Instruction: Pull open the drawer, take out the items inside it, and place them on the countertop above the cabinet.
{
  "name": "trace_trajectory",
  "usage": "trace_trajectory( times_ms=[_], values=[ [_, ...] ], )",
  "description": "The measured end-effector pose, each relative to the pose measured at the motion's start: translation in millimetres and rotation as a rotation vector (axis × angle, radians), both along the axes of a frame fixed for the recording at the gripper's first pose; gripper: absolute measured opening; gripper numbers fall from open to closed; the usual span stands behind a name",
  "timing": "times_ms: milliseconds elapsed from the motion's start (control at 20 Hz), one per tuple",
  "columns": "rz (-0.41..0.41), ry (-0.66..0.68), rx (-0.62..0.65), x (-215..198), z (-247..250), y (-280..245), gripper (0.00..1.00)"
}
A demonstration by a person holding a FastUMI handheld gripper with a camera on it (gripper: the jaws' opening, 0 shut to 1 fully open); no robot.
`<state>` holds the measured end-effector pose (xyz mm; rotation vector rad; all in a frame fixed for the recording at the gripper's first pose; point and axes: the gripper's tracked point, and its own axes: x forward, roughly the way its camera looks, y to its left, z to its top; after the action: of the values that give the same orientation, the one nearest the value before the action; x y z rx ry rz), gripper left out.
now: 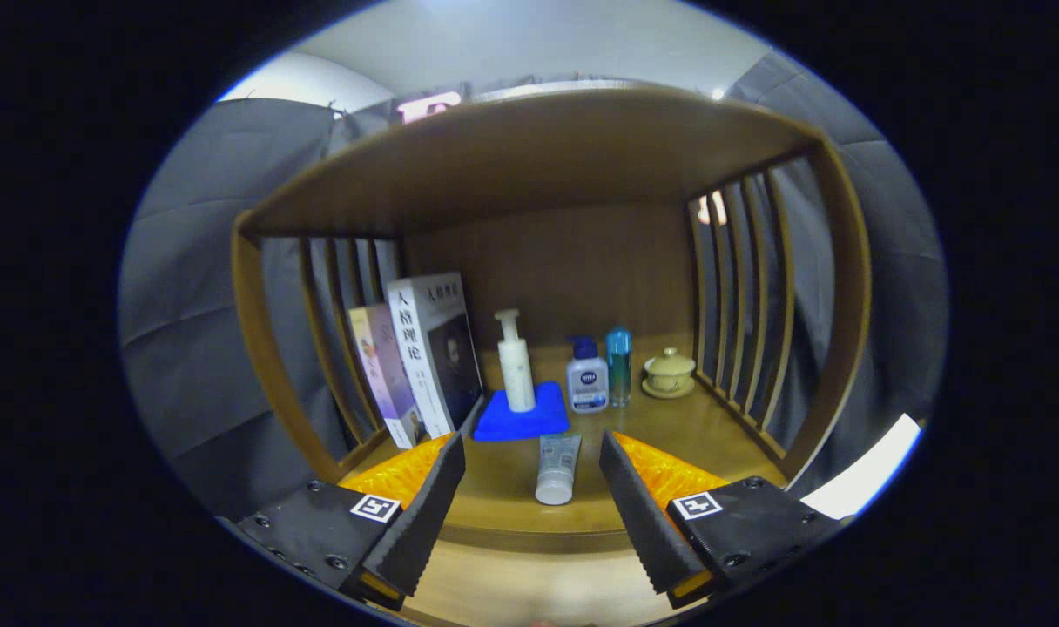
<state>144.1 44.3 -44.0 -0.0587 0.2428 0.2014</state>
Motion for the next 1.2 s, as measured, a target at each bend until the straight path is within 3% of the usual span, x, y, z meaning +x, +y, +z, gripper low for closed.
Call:
trace_trajectory(
  times_ms=[500, 700, 1000, 1200],
  values=[
    [-0.036, -0.278, -0.05, -115, 6, -24, 0.98],
    [-0.037, -0.267, -0.057, -149, -16, -30, 0.98],
    [-0.143, -0.243, -0.04, -182, -50, -63, 0.98],
    [-0.161, -0.241, -0.038, -196, -68, -71, 0.98]
  ],
)
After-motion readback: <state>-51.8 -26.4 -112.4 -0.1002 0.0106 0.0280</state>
